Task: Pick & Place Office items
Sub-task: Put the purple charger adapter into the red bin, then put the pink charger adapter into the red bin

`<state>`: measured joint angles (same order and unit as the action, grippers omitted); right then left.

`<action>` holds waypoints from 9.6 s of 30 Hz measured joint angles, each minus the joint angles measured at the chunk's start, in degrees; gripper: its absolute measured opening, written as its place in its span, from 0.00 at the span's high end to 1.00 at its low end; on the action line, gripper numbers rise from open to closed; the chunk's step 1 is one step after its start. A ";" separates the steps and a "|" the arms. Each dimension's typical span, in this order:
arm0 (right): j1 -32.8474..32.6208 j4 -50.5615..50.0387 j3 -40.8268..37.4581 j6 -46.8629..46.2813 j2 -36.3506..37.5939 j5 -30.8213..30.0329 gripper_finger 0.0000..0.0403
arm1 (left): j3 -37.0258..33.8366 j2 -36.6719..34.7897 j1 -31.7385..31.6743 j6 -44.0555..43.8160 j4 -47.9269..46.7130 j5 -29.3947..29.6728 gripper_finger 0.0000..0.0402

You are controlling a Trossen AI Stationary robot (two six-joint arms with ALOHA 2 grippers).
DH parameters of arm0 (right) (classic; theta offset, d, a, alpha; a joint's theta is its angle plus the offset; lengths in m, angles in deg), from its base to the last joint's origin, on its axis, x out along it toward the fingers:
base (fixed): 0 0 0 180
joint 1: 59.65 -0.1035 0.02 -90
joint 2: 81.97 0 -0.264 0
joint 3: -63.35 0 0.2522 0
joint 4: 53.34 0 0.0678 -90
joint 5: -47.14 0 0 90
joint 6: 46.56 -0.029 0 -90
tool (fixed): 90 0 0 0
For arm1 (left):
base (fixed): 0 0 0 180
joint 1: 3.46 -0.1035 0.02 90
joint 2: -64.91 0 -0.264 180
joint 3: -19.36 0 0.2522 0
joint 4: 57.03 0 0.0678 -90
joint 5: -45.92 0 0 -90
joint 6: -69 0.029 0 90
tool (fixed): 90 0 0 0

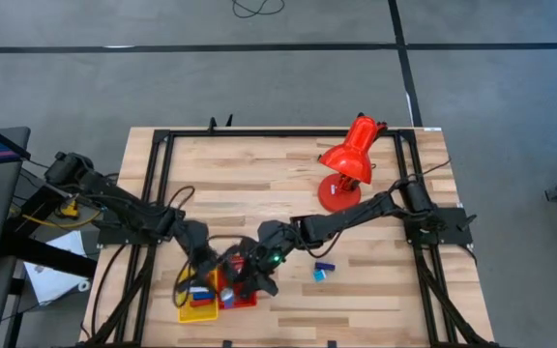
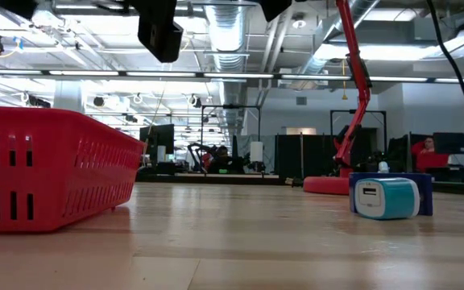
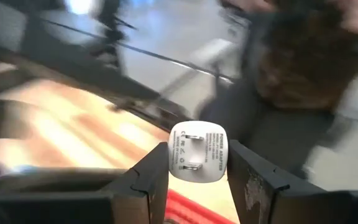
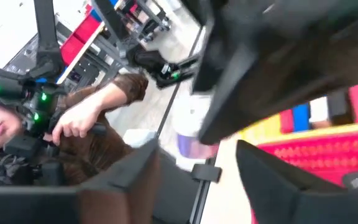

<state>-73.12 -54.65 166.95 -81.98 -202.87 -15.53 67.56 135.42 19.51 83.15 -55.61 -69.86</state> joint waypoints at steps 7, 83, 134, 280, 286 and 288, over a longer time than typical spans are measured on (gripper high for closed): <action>0.65 -2.83 0.04 4.55 0.31 2.46 0.24 | 0.16 0.00 0.48 0.10 0.36 1.59 0.68; -14.83 13.53 -46.07 6.89 31.60 -51.80 0.14 | 2.31 16.15 10.37 -9.90 -15.04 25.83 0.64; -26.68 -58.10 -46.39 -36.53 47.95 -70.39 0.14 | 2.20 -6.87 -0.13 -9.93 -11.63 25.81 0.58; -13.94 -85.99 25.27 88.38 -20.22 -63.24 0.63 | -3.51 -19.76 -2.07 -25.26 -22.74 25.81 0.58; -14.07 -89.60 25.36 88.44 -21.77 -64.15 0.69 | -3.51 -19.79 -1.94 -25.17 -22.82 25.79 0.58; -14.08 -89.72 25.36 88.42 -21.45 -63.64 0.68 | -3.51 -19.79 -1.94 -25.17 -22.73 25.79 0.58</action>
<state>-87.20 -144.37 192.30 6.43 -224.32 -79.17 64.06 115.63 17.57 57.98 -78.34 -44.07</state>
